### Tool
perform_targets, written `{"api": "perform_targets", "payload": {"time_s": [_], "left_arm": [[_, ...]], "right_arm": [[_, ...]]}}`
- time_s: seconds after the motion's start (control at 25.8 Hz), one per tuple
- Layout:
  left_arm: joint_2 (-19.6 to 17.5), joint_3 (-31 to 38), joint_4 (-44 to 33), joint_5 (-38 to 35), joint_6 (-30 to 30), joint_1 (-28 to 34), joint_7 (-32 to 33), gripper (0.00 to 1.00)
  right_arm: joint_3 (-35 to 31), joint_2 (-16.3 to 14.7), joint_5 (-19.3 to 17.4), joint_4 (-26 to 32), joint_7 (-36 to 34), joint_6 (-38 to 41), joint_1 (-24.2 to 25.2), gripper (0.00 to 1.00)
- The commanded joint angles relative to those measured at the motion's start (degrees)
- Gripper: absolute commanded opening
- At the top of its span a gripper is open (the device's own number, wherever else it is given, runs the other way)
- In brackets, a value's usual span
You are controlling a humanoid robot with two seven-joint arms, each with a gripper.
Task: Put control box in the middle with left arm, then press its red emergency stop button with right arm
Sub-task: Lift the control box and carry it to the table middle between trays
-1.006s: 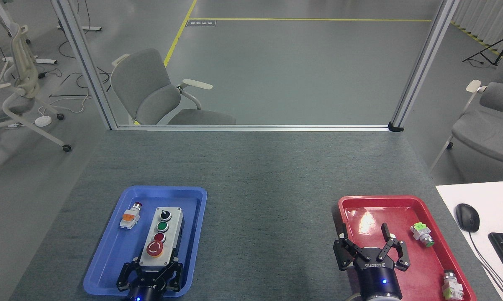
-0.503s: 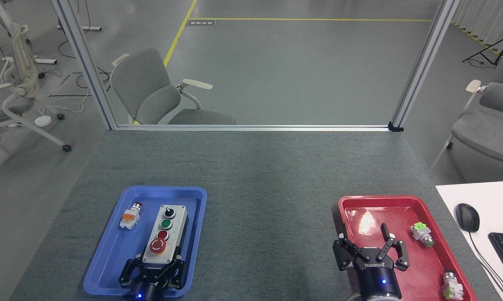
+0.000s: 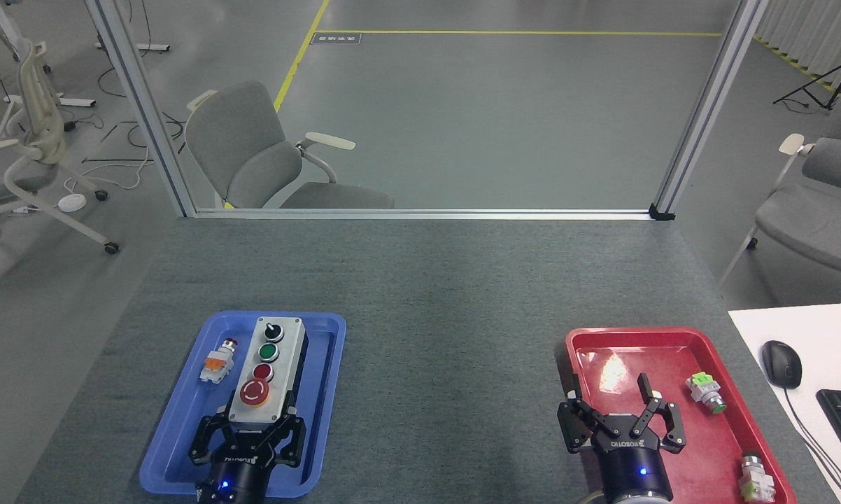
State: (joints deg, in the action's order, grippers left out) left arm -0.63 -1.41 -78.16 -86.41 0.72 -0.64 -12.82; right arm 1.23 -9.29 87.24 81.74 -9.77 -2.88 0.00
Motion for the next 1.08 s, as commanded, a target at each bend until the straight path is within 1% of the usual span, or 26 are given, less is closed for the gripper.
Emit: {"api": "perform_targets", "payload": {"time_s": [0.0,0.08,0.19,0.31,0.39,0.58,0.74,0.85,1.04], "left_arm": [[0.5,-0.4,-3.1,-0.6,0.1,0.3,2.9,0.00],[1.5,-1.2,-3.4,-0.8,0.4,0.0,3.9,0.00],[3.4,-4.8,-3.4,-1.7,2.6,-0.5,5.0,0.00],[5.8,-8.7,-3.3,-5.3,4.6,-1.1,5.9,0.00],[7.7,-9.9,-3.2,-7.8,5.3,-1.1,6.2,0.00],[7.9,-18.1,-0.8,-9.3,11.9,-3.2,7.9,0.00],[8.3,-22.6,4.3,-9.3,14.4,-7.3,8.0,0.00],[8.4,-25.5,9.9,-9.0,15.6,-11.0,8.0,0.00],[8.4,-28.5,17.0,-8.5,15.9,-15.4,8.0,0.00]], "right_arm": [[0.0,0.1,0.0,0.0,0.0,0.0,0.0,0.97],[0.0,0.1,0.0,0.0,0.0,0.0,0.0,0.97],[0.0,0.1,0.0,0.1,0.0,0.0,0.0,0.97],[0.0,0.1,0.0,0.0,-0.1,0.1,0.0,0.97],[-0.2,0.1,0.0,0.0,-0.1,0.2,0.0,0.97],[-0.4,-0.2,0.0,-0.5,-0.1,0.3,0.0,0.97],[-0.5,-0.6,-0.1,-0.8,-0.1,0.4,0.0,0.97],[-0.7,-0.5,0.0,-0.8,-0.2,0.5,0.0,0.97],[-0.9,0.0,0.1,-2.0,-0.2,0.5,0.0,0.97]]}}
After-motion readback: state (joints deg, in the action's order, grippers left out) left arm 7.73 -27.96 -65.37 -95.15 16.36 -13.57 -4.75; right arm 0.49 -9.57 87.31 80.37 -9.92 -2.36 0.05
